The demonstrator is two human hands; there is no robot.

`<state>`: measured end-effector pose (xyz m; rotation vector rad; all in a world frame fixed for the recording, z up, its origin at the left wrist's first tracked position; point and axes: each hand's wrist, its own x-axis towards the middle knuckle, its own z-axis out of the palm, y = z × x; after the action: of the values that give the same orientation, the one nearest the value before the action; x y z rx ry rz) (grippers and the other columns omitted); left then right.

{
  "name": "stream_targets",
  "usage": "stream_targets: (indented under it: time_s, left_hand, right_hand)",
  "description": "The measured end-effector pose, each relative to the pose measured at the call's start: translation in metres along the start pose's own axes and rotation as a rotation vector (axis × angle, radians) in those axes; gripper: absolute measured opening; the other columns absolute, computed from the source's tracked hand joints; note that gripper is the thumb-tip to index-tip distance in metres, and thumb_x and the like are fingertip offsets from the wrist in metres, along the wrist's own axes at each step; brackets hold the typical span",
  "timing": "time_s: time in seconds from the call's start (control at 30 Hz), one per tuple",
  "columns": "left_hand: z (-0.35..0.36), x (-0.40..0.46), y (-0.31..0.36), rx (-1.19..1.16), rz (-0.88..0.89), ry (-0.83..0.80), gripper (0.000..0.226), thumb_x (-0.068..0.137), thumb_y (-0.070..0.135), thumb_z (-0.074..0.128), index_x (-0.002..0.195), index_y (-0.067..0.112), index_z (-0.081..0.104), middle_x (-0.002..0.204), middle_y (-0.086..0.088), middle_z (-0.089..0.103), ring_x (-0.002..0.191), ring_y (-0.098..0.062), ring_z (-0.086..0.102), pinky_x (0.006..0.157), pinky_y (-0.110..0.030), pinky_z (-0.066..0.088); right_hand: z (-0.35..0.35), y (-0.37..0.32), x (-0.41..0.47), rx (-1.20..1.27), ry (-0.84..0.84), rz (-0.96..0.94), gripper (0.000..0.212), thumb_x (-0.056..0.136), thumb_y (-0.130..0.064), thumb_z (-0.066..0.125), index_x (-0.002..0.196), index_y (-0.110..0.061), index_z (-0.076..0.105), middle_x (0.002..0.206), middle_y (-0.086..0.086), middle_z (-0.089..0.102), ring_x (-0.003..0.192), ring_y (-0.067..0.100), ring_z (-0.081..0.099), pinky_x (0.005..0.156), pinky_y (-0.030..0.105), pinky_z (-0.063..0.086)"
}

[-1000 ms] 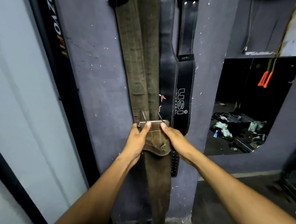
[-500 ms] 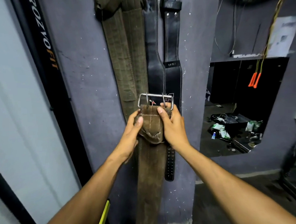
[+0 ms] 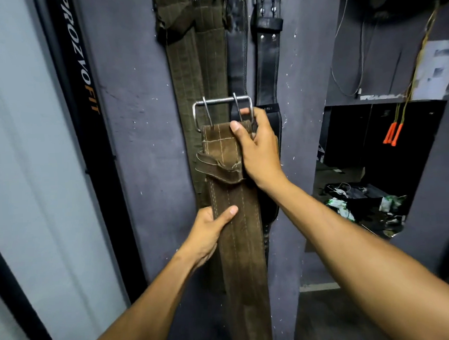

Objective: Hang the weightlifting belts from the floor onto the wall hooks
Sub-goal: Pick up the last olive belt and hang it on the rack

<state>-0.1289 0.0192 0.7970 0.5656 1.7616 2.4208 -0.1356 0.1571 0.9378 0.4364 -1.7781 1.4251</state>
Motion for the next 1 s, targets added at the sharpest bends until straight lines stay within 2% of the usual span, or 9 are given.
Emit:
stream_targets:
  time_s: [0.07, 0.2, 0.27, 0.37, 0.5, 0.67, 0.8, 0.9, 1.0]
  left_hand:
    - [0.000, 0.001, 0.001, -0.056, 0.007, -0.010, 0.030, 0.084, 0.027, 0.078, 0.105, 0.006, 0.079, 0.109, -0.019, 0.078, 0.099, -0.027, 0.076, 0.084, -0.036, 0.063]
    - [-0.006, -0.009, -0.010, 0.000, -0.063, -0.074, 0.031, 0.082, 0.023, 0.079, 0.109, 0.008, 0.076, 0.114, -0.017, 0.077, 0.103, -0.026, 0.075, 0.083, -0.032, 0.061]
    - [-0.007, -0.013, -0.015, -0.013, -0.054, -0.049, 0.025, 0.083, 0.021, 0.076, 0.105, 0.009, 0.079, 0.111, -0.017, 0.078, 0.099, -0.022, 0.075, 0.082, -0.030, 0.061]
    - [-0.006, -0.016, -0.010, -0.001, -0.050, -0.109, 0.030, 0.086, 0.017, 0.075, 0.114, 0.006, 0.074, 0.113, -0.014, 0.078, 0.103, -0.022, 0.075, 0.085, -0.030, 0.060]
    - [-0.011, -0.019, -0.018, 0.104, -0.069, -0.070, 0.021, 0.091, 0.005, 0.070, 0.110, 0.011, 0.076, 0.114, -0.010, 0.078, 0.103, -0.021, 0.074, 0.086, -0.026, 0.059]
    - [-0.016, -0.014, -0.027, 0.197, -0.132, -0.068, 0.029, 0.084, 0.022, 0.079, 0.111, 0.014, 0.077, 0.117, -0.008, 0.078, 0.110, -0.022, 0.074, 0.090, -0.028, 0.058]
    - [-0.023, -0.010, -0.052, 0.250, -0.173, 0.041, 0.014, 0.091, 0.010, 0.074, 0.104, 0.013, 0.079, 0.111, -0.009, 0.080, 0.104, -0.024, 0.075, 0.086, -0.027, 0.059]
    - [-0.017, 0.001, -0.046, 0.288, -0.154, 0.063, 0.012, 0.090, 0.011, 0.075, 0.101, 0.013, 0.080, 0.108, -0.007, 0.080, 0.100, -0.022, 0.074, 0.083, -0.024, 0.058]
    - [-0.003, 0.017, -0.011, 0.168, -0.071, 0.042, 0.028, 0.086, 0.022, 0.078, 0.112, 0.012, 0.076, 0.117, -0.011, 0.078, 0.109, -0.026, 0.073, 0.087, -0.028, 0.059]
  right_hand:
    - [0.000, -0.006, 0.010, 0.002, 0.005, -0.006, 0.025, 0.100, -0.034, 0.063, 0.122, -0.023, 0.058, 0.090, -0.008, 0.075, 0.077, 0.020, 0.075, 0.077, 0.049, 0.062]
    - [-0.006, -0.017, 0.035, 0.048, 0.081, -0.004, 0.022, 0.101, -0.026, 0.064, 0.121, -0.018, 0.058, 0.086, -0.017, 0.071, 0.071, -0.005, 0.070, 0.062, 0.018, 0.057]
    - [-0.008, -0.025, 0.045, 0.047, 0.083, -0.003, 0.021, 0.101, -0.026, 0.064, 0.120, -0.019, 0.058, 0.093, -0.012, 0.070, 0.073, -0.001, 0.072, 0.064, 0.023, 0.060]
    - [-0.009, -0.037, 0.060, 0.028, 0.083, 0.004, 0.021, 0.101, -0.028, 0.063, 0.120, -0.019, 0.058, 0.103, -0.003, 0.072, 0.086, 0.016, 0.073, 0.082, 0.040, 0.063]
    - [-0.017, -0.052, 0.085, 0.060, 0.116, 0.011, 0.026, 0.101, -0.029, 0.064, 0.122, -0.013, 0.060, 0.114, 0.007, 0.073, 0.103, 0.025, 0.072, 0.094, 0.047, 0.058]
    - [-0.018, -0.056, 0.109, 0.122, 0.071, -0.011, 0.016, 0.101, -0.025, 0.064, 0.114, -0.017, 0.058, 0.106, 0.000, 0.069, 0.103, 0.023, 0.071, 0.095, 0.044, 0.059]
    - [-0.016, -0.059, 0.129, 0.135, 0.047, -0.061, 0.017, 0.100, -0.027, 0.066, 0.114, -0.020, 0.059, 0.103, -0.008, 0.067, 0.102, 0.021, 0.071, 0.096, 0.047, 0.058]
    - [-0.010, -0.056, 0.135, 0.122, 0.020, -0.094, 0.017, 0.099, -0.028, 0.066, 0.114, -0.020, 0.059, 0.101, -0.009, 0.068, 0.091, 0.009, 0.069, 0.088, 0.036, 0.060]
    - [-0.006, -0.047, 0.132, 0.121, -0.011, -0.087, 0.023, 0.100, -0.029, 0.065, 0.118, -0.016, 0.060, 0.101, -0.008, 0.069, 0.086, 0.006, 0.070, 0.079, 0.029, 0.060]
